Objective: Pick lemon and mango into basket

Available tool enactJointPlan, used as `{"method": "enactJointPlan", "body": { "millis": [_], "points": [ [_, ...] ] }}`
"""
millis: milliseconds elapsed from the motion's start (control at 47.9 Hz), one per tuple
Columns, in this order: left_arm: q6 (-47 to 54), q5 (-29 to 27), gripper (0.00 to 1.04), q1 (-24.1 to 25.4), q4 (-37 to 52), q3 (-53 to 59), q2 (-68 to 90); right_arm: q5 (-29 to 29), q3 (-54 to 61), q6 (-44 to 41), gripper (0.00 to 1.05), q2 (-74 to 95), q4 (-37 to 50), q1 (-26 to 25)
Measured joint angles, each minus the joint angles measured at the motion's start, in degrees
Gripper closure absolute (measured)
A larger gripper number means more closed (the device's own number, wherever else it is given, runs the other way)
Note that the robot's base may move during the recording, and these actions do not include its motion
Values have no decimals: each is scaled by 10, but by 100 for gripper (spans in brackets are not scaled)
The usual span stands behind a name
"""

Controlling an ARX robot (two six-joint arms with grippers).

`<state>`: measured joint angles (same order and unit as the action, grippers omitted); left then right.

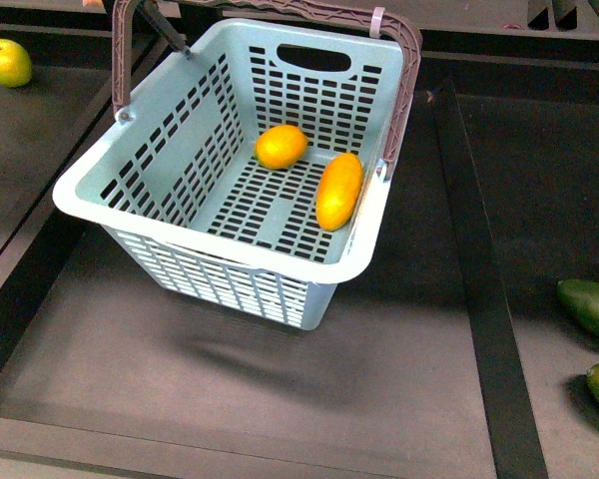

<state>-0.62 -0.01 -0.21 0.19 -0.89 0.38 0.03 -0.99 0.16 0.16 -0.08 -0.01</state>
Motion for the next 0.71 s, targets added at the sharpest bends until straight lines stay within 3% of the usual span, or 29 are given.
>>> {"method": "enactJointPlan", "body": {
  "millis": [418,710],
  "points": [
    [0,0,101,0,-1,0,0,0,0,0,9,0,0,0],
    [0,0,32,0,-1,0,0,0,0,0,9,0,0,0]
  ]
}}
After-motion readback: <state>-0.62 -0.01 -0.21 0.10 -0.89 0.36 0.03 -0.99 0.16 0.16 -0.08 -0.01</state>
